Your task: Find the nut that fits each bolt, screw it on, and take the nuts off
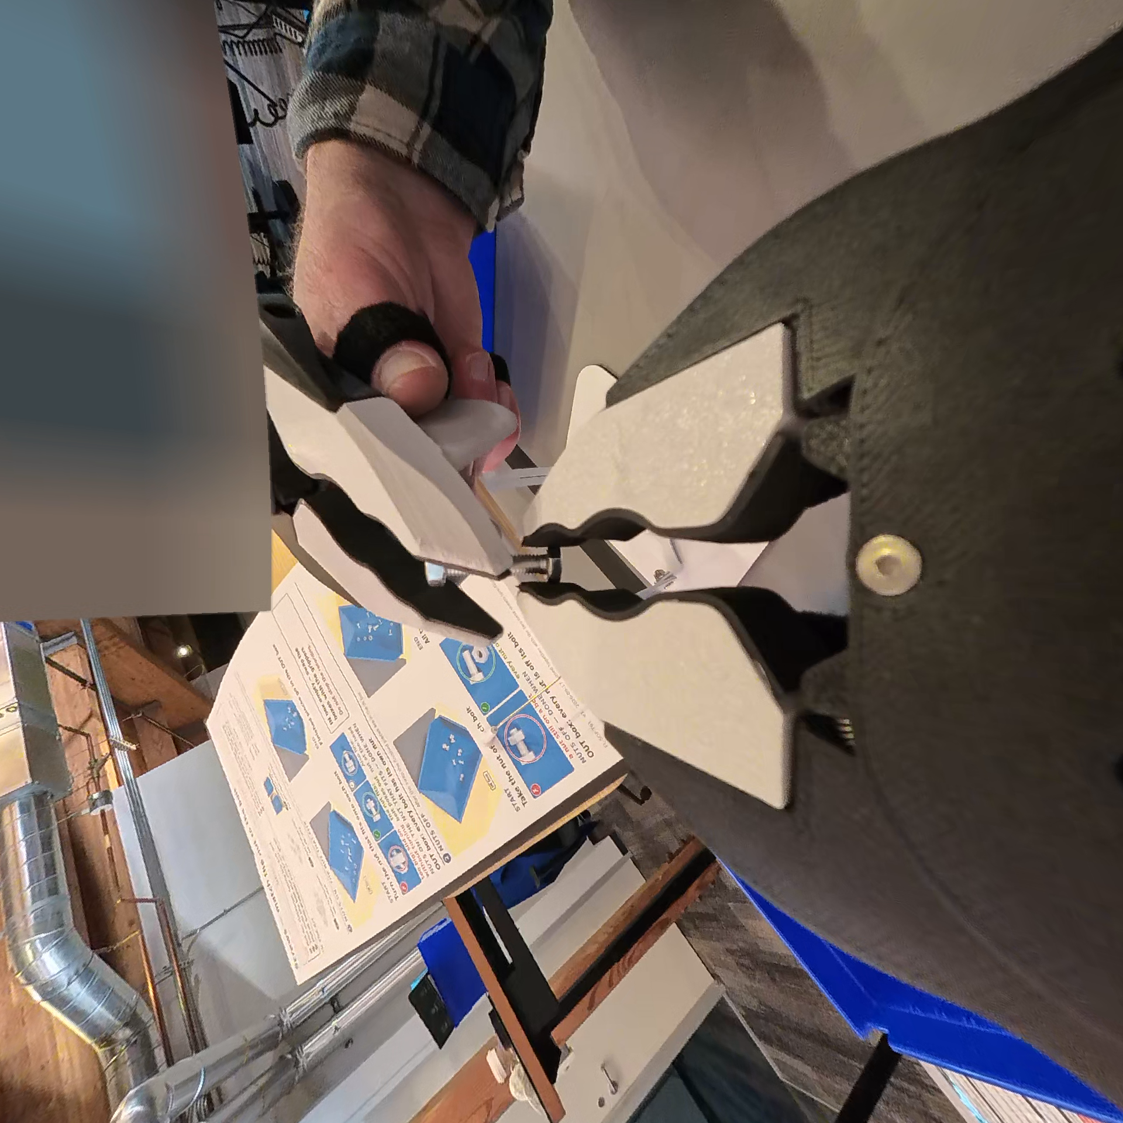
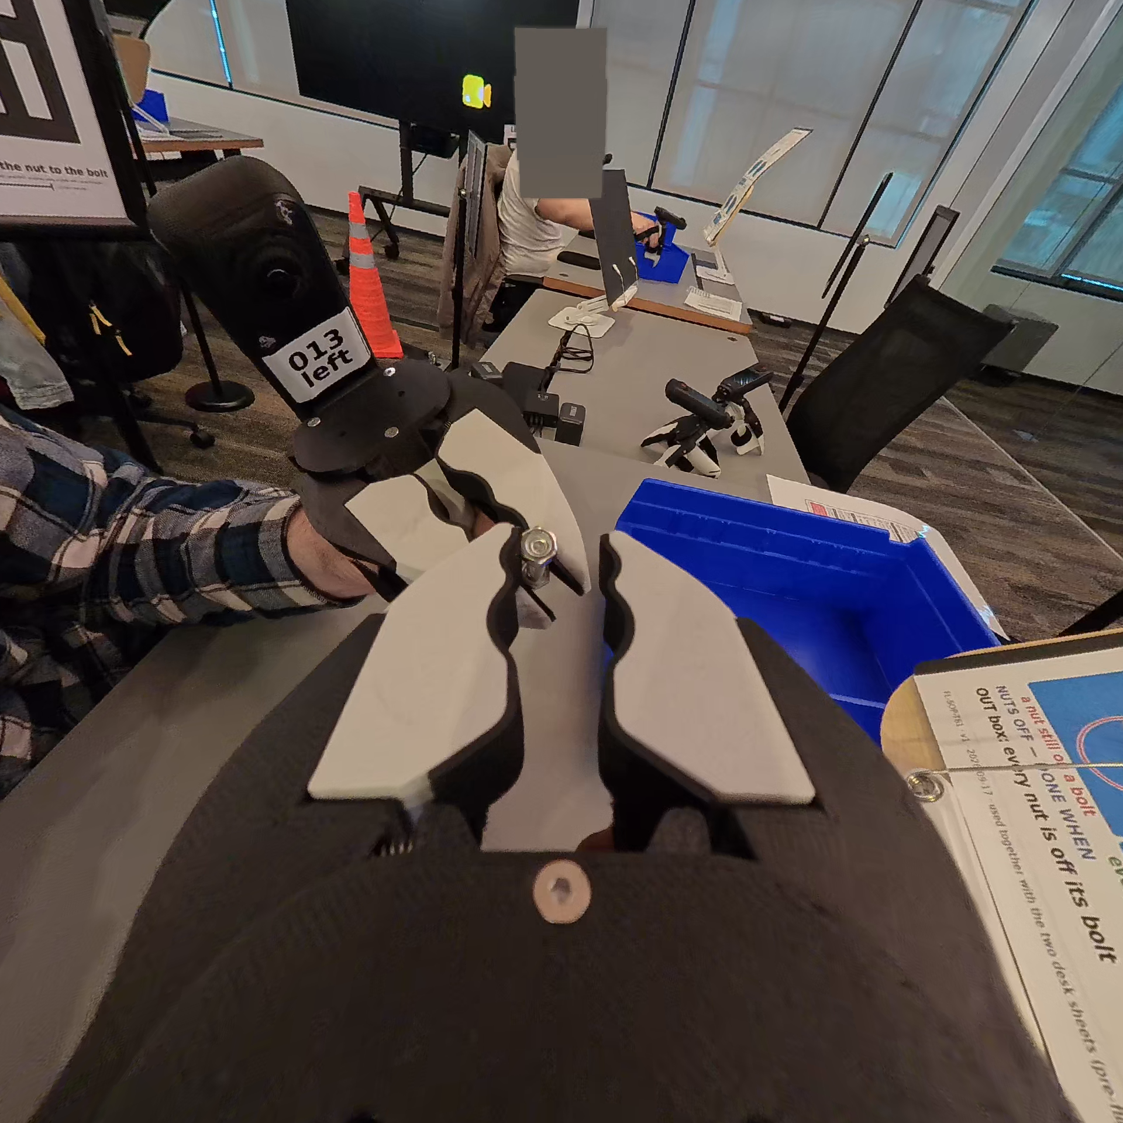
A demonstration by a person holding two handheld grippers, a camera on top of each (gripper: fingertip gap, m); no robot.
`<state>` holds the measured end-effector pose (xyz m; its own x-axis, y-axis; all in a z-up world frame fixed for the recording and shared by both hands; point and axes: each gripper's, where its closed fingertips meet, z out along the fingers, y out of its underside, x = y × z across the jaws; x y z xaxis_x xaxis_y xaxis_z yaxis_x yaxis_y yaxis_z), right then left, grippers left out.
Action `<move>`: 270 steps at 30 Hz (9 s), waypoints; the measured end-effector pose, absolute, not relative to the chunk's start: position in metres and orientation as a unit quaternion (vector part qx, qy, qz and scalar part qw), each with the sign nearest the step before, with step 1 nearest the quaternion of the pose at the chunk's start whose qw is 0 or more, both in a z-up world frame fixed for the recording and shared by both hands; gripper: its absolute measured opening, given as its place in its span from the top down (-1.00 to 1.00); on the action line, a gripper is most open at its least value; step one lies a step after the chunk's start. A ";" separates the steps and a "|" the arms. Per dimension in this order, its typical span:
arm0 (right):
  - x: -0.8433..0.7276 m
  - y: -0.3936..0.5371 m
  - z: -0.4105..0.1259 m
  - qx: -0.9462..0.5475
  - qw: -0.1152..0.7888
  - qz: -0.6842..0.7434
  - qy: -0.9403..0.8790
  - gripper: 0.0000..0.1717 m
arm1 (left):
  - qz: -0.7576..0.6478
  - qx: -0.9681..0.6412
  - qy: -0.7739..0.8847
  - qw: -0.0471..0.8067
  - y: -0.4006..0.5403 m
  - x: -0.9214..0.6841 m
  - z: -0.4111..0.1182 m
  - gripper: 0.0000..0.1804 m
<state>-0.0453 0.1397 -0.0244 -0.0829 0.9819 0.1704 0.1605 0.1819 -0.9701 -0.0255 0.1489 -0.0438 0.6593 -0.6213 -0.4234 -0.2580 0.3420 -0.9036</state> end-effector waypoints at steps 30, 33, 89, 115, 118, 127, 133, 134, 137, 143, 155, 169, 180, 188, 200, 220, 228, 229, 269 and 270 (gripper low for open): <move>-0.048 0.152 -0.012 -0.459 0.503 0.523 -0.513 0.27 | -0.510 -0.502 0.302 0.630 0.131 -0.008 -0.034 0.89; -0.046 0.153 -0.011 -0.459 0.502 0.524 -0.512 0.27 | -0.520 -0.496 0.299 0.628 0.131 -0.009 -0.032 0.89; -0.045 0.137 -0.037 -0.462 0.479 0.387 -0.638 0.67 | -0.210 -0.574 0.420 0.671 0.148 -0.007 -0.058 0.89; -0.043 0.140 -0.041 -0.468 0.477 0.371 -0.645 0.66 | -0.193 -0.579 0.423 0.670 0.149 -0.011 -0.064 0.89; -0.044 0.140 -0.042 -0.468 0.477 0.367 -0.647 0.66 | -0.208 -0.578 0.419 0.669 0.148 -0.011 -0.063 0.89; -0.044 0.140 -0.045 -0.469 0.475 0.363 -0.651 0.65 | -0.198 -0.577 0.418 0.673 0.149 -0.012 -0.062 0.89; -0.041 0.139 -0.041 -0.463 0.472 0.380 -0.647 0.63 | -0.198 -0.577 0.417 0.673 0.149 -0.013 -0.062 0.89; -0.041 0.140 -0.040 -0.462 0.470 0.387 -0.644 0.63 | -0.203 -0.579 0.416 0.672 0.149 -0.014 -0.062 0.88; -0.040 0.142 -0.041 -0.465 0.468 0.390 -0.643 0.63 | -0.219 -0.581 0.411 0.668 0.151 -0.015 -0.065 0.88; -0.032 0.149 -0.041 -0.479 0.465 0.390 -0.634 0.61 | -0.151 -0.579 0.389 0.701 0.167 -0.034 -0.061 0.88; -0.041 0.164 -0.052 -0.533 0.440 0.420 -0.588 0.70 | -0.045 -0.582 0.419 0.696 0.176 -0.034 -0.075 0.89; -0.039 0.148 -0.054 -0.479 0.440 0.401 -0.645 0.87 | -0.236 -0.590 0.445 0.631 0.157 -0.025 -0.078 0.88; -0.041 0.158 -0.047 -0.502 0.444 0.441 -0.597 0.88 | -0.238 -0.565 0.406 0.678 0.163 -0.038 -0.063 0.53; -0.046 0.164 -0.049 -0.526 0.429 0.474 -0.561 0.87 | -0.008 -0.571 0.431 0.699 0.178 -0.040 -0.077 0.84; -0.041 0.134 -0.053 -0.416 0.467 0.387 -0.678 0.87 | -0.385 -0.569 0.464 0.558 0.136 -0.029 -0.079 0.90; -0.060 0.166 -0.070 -0.522 0.432 0.482 -0.555 0.88 | -0.034 -0.579 0.452 0.678 0.181 -0.053 -0.098 0.74; -0.059 0.160 -0.070 -0.511 0.432 0.469 -0.577 0.88 | -0.054 -0.593 0.449 0.666 0.181 -0.055 -0.099 0.90; -0.059 0.157 -0.070 -0.503 0.434 0.463 -0.587 0.88 | -0.090 -0.600 0.453 0.653 0.177 -0.052 -0.101 0.90; -0.059 0.145 -0.076 -0.428 0.457 0.416 -0.660 0.87 | -0.335 -0.609 0.456 0.556 0.153 -0.045 -0.102 0.89; -0.058 0.137 -0.077 -0.403 0.459 0.397 -0.685 0.87 | -0.414 -0.601 0.463 0.503 0.139 -0.041 -0.104 0.89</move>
